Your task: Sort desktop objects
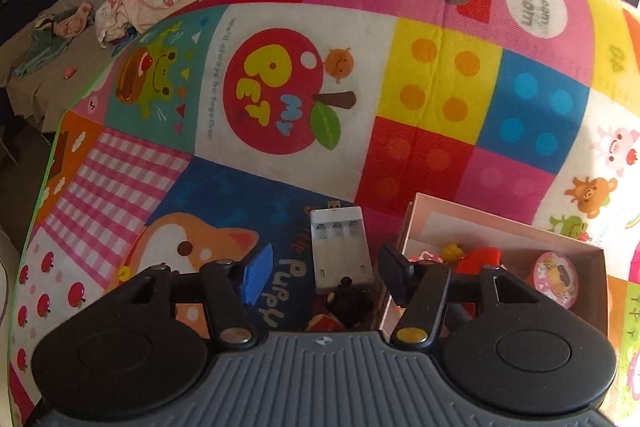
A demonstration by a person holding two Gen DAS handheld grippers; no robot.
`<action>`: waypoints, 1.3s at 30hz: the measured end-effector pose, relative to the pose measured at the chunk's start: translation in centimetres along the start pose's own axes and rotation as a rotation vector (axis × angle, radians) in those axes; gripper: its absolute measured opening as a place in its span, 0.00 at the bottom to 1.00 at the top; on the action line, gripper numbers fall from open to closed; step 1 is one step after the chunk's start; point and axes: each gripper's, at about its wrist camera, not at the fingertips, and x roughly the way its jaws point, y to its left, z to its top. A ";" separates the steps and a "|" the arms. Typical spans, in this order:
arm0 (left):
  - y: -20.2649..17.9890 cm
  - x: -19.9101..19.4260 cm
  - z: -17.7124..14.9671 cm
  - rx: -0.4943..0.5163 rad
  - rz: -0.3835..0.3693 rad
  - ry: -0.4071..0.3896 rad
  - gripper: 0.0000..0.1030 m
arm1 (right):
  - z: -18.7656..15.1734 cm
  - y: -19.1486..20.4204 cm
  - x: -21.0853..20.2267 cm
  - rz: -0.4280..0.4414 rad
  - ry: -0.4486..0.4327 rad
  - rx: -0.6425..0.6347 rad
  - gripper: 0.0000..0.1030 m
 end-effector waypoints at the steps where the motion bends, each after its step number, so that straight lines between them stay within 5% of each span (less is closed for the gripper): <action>1: 0.1 0.1 0.0 0.003 0.007 0.009 1.00 | 0.5 0.4 1.4 -0.022 0.019 0.002 0.57; 7: 0.5 0.6 -0.2 -0.004 0.004 0.065 1.00 | 3.1 0.3 8.0 -0.110 0.106 0.084 0.62; 12: 0.9 0.8 -0.3 -0.023 -0.012 0.087 1.00 | 3.8 0.6 9.3 -0.128 0.117 0.058 0.61; 19: 0.4 0.9 -0.7 0.011 -0.036 0.097 1.00 | 0.3 1.8 7.3 -0.133 0.137 -0.126 0.44; 26: -0.3 1.0 -0.9 0.044 -0.060 0.109 1.00 | -4.2 3.3 2.5 -0.021 0.157 -0.225 0.41; 31: -0.3 1.0 -0.9 0.046 -0.077 0.118 1.00 | -6.0 3.4 0.2 0.155 0.317 -0.157 0.30; 34: -0.7 0.9 -1.0 0.066 -0.101 0.125 1.00 | -6.6 3.1 -2.7 0.177 0.225 -0.150 0.30; 37: -1.1 1.0 -1.2 0.087 -0.111 0.129 1.00 | -6.3 2.9 -4.6 0.079 0.074 -0.201 0.33; 39: -1.2 1.0 -1.2 0.086 -0.109 0.130 1.00 | -6.0 2.8 -4.3 0.020 0.054 -0.232 0.40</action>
